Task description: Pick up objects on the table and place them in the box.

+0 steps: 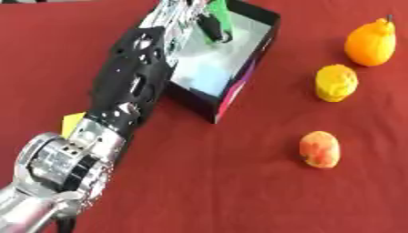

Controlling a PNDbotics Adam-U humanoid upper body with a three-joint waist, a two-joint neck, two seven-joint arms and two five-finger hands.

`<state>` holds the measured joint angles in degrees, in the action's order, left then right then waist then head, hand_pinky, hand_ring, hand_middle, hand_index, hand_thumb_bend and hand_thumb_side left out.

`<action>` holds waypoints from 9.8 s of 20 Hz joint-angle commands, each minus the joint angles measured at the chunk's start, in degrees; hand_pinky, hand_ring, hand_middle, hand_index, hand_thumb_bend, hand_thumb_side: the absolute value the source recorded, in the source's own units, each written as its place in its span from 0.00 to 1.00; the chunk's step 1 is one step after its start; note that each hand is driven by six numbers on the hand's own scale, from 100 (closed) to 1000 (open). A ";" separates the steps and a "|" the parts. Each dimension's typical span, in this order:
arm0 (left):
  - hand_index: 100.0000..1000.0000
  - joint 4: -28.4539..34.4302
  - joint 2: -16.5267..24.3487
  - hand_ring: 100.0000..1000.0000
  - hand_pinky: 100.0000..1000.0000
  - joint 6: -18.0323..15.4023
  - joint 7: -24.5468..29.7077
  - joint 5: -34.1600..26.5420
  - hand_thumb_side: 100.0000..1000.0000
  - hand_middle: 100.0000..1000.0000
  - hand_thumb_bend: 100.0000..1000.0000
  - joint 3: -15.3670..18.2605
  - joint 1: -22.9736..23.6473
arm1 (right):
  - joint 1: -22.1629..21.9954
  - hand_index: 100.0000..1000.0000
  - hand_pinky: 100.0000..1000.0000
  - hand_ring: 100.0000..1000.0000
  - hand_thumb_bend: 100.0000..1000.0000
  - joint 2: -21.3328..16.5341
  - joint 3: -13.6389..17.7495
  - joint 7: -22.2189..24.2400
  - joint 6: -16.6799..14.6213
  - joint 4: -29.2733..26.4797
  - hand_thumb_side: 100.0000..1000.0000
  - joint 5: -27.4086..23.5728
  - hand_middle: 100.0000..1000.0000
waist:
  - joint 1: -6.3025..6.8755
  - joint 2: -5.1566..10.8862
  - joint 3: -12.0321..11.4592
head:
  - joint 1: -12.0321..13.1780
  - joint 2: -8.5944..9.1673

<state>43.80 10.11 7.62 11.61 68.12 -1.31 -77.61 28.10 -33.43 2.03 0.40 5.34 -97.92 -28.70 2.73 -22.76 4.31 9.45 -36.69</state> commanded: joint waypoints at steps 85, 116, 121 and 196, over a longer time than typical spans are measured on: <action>0.82 56.95 51.15 0.89 0.92 3.49 33.86 -44.29 0.06 0.76 0.83 -19.23 38.04 | -7.66 0.89 0.90 0.92 0.00 -2.86 1.99 -1.75 -1.04 0.40 0.73 5.13 0.80 | -0.48 3.39 -9.13 | -7.40 -3.87; 0.83 45.28 41.74 0.85 0.89 14.96 24.85 -43.82 0.22 0.72 0.88 -24.57 35.84 | -8.19 0.89 0.90 0.92 0.00 -1.65 2.22 -1.46 -1.01 1.05 0.74 6.05 0.80 | -0.78 3.04 -8.92 | -6.83 -3.60; 0.78 44.62 41.79 0.79 0.86 13.58 26.42 -42.99 0.21 0.65 0.83 -25.43 36.01 | -8.25 0.89 0.90 0.92 0.00 -1.54 2.25 -1.48 -1.02 1.14 0.74 6.21 0.80 | -0.78 2.95 -8.93 | -6.81 -3.81; 0.80 66.37 24.73 0.72 0.77 -1.78 -45.36 -82.24 0.56 0.71 0.21 12.63 60.35 | -12.32 0.89 0.89 0.92 0.00 -9.77 2.65 1.87 -4.61 -6.95 0.68 8.85 0.79 | -3.15 4.75 -10.01 | -13.15 -1.56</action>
<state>109.14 34.32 6.94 -32.45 -12.91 10.06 -17.11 15.50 -40.38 4.37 1.40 0.94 -102.80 -21.44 -0.55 -18.84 -5.73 -3.36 -39.12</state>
